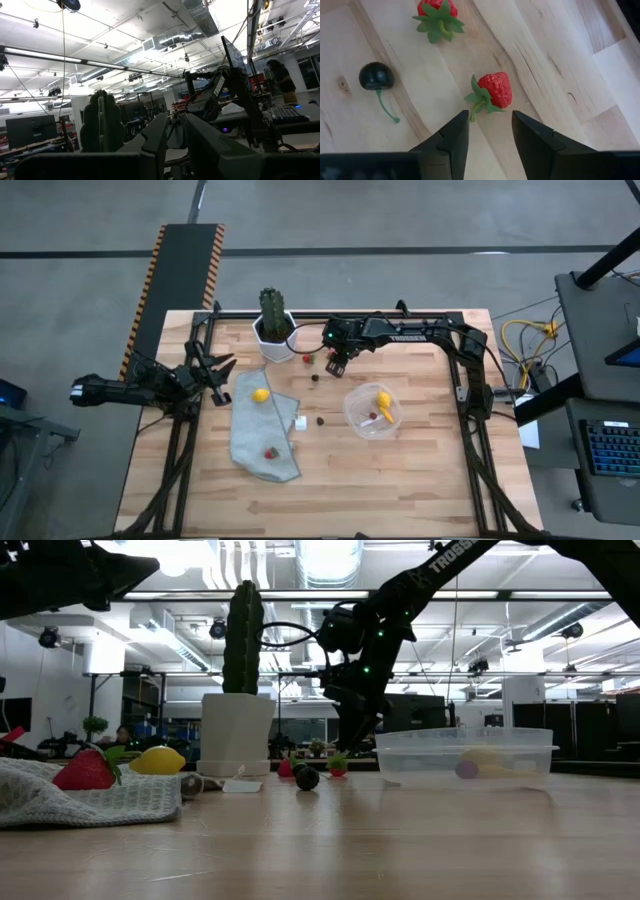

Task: Pick and placing Produce into tupperware
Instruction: Put the top right red strawberry into the transparent container

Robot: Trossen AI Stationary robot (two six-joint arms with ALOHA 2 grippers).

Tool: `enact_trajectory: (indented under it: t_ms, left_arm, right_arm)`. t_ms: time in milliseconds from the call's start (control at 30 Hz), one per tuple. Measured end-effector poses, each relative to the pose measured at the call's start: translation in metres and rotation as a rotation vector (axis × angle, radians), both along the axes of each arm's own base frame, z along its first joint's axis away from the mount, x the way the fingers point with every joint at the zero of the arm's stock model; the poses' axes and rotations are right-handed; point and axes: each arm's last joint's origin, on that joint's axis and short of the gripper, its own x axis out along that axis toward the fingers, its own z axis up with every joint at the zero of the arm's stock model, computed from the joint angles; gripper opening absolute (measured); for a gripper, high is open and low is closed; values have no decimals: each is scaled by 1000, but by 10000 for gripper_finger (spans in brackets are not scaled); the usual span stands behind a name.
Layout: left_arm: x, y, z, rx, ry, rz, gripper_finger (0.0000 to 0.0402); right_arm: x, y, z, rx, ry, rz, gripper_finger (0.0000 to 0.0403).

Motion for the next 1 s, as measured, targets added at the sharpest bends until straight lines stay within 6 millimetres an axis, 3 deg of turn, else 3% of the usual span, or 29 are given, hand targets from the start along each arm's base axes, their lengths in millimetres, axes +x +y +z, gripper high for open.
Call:
enact_trajectory:
  t_ms: [1000]
  left_arm:
    - [-1,0,2,-2,-28,0,57]
  right_arm:
    - [1,4,-5,74,-23,-54,144]
